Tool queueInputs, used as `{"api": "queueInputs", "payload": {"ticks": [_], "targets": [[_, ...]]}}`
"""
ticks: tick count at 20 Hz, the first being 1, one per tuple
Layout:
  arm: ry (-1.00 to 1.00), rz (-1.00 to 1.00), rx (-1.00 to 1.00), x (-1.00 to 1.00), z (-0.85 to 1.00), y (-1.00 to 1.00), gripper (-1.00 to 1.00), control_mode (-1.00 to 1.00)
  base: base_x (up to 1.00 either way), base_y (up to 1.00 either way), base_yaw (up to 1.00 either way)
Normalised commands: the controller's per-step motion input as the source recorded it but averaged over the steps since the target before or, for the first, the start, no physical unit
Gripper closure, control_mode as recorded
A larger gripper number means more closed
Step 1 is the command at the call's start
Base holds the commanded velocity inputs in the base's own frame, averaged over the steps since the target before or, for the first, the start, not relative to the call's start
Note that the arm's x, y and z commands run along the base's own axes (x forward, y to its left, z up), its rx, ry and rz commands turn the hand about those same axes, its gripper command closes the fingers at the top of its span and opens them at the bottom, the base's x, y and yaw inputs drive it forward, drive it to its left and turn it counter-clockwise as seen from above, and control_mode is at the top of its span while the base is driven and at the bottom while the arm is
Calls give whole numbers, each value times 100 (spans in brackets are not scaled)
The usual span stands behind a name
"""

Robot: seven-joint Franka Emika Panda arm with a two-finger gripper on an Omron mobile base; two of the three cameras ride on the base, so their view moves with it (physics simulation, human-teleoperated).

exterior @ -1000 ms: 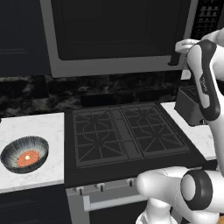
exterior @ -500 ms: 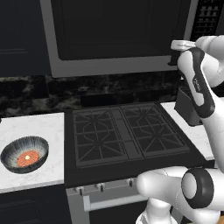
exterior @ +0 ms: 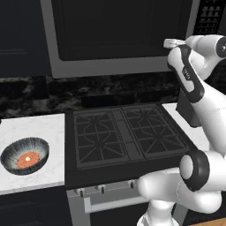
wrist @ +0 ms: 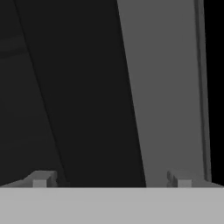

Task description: Open the microwave, place the bowl with waffle inside the microwave, then close the microwave door and turn it on.

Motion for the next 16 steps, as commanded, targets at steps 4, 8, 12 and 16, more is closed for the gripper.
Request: {"api": "queueInputs", "payload": {"ticks": [4, 8, 12, 16], "targets": [[0, 0, 0, 46, -3, -1, -100, -100, 0, 0, 0], [0, 0, 0, 49, 0, 0, 100, -100, 0, 0, 0], [0, 4, 0, 20, 0, 0, 100, -100, 0, 0, 0], [3, 2, 0, -24, 8, 0, 100, -100, 0, 0, 0]]}}
